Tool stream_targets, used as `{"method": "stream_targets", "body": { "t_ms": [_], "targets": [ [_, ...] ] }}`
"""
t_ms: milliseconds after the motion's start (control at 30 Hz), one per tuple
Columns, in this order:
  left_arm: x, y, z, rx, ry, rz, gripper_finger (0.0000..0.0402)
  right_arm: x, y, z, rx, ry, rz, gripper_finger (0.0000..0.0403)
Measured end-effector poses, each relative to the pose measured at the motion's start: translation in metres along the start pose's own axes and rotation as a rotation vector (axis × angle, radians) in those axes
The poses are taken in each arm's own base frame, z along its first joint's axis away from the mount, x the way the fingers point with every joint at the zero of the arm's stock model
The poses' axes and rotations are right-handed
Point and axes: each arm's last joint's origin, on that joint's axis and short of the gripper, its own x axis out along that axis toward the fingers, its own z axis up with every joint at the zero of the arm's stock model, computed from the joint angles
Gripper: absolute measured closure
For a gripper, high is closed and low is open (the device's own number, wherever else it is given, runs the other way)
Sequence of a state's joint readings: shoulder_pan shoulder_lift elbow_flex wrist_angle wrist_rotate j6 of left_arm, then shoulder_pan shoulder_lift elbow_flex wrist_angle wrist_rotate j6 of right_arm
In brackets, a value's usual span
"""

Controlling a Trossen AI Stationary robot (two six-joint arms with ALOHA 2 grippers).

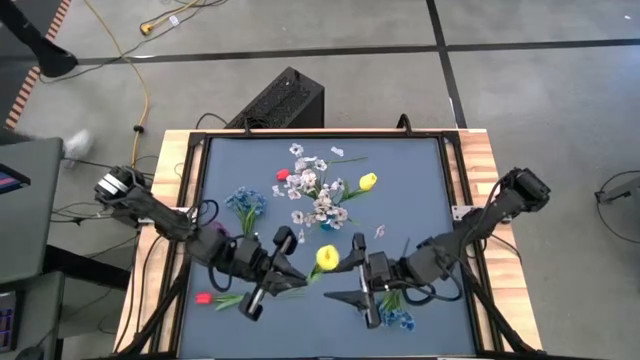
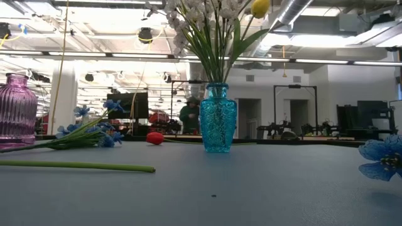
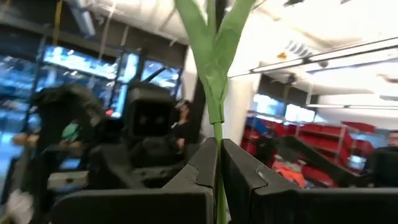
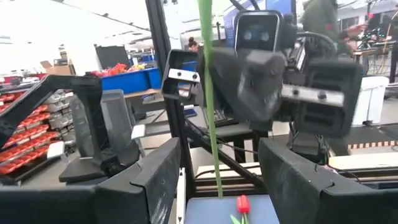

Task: Sort flowers into vase by color
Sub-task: Put the yellow tulip into the blue vase

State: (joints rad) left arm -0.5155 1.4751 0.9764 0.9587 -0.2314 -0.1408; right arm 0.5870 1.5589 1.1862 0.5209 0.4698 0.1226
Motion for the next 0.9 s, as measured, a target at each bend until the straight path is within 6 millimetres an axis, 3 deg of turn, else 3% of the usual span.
{"method": "stream_targets", "body": {
  "t_ms": [733, 900],
  "targets": [
    [0.005, 0.030, 0.005, 0.066, -0.023, 0.125, 0.0401, 0.015, -0.037, 0.007, -0.007, -0.037, -0.105, 0.0159],
    [0.005, 0.033, 0.006, 0.084, -0.023, 0.134, 0.0401, 0.015, -0.037, 0.007, -0.007, -0.038, -0.107, 0.0181]
  ]
}}
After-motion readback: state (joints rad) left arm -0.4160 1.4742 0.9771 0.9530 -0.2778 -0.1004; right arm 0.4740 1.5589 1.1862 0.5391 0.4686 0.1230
